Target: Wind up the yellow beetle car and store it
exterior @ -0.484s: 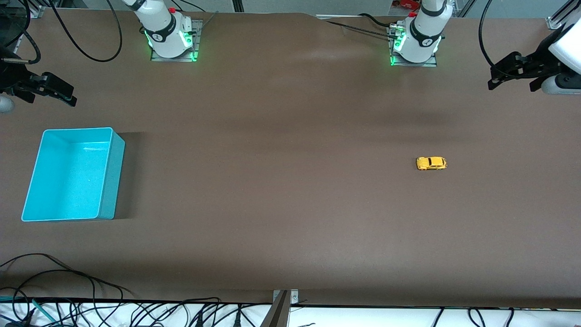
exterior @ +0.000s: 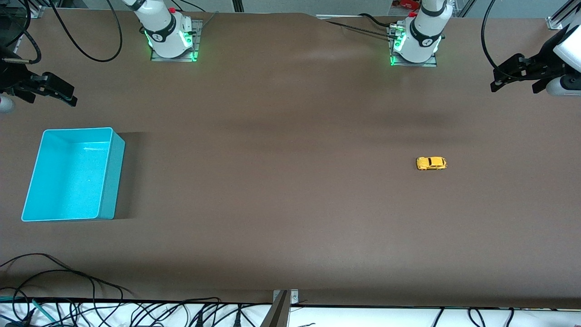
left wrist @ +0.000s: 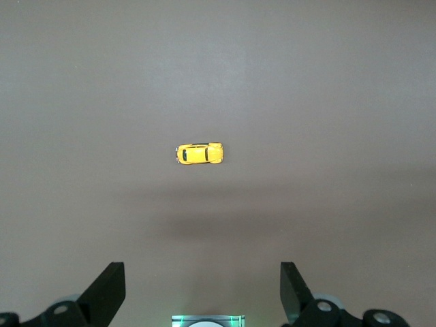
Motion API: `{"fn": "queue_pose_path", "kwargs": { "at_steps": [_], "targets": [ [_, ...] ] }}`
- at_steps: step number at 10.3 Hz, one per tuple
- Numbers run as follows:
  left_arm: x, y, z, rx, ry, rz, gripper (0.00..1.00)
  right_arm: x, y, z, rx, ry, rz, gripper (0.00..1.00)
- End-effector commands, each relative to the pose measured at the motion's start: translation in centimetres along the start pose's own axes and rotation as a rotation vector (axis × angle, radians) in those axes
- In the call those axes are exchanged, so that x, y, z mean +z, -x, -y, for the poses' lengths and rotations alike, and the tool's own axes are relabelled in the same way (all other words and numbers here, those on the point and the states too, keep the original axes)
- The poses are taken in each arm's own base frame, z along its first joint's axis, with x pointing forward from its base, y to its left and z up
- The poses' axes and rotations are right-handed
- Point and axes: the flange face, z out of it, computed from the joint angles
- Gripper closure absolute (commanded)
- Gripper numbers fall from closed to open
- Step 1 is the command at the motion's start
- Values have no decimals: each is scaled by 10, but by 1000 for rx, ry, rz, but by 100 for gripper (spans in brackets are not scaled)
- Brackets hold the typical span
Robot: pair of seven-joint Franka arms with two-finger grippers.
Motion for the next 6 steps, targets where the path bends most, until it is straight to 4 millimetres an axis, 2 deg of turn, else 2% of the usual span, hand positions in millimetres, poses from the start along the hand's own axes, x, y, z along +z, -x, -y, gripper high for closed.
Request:
{"fn": "queue_pose_path", "kwargs": {
  "at_steps": [1, 6],
  "targets": [
    [-1, -3, 2, -16, 23, -2, 0, -7, 2, 2, 13, -8, -4, 0],
    [-1, -4, 4, -18, 20, -4, 0, -5, 1, -1, 16, -6, -4, 0]
  ]
}}
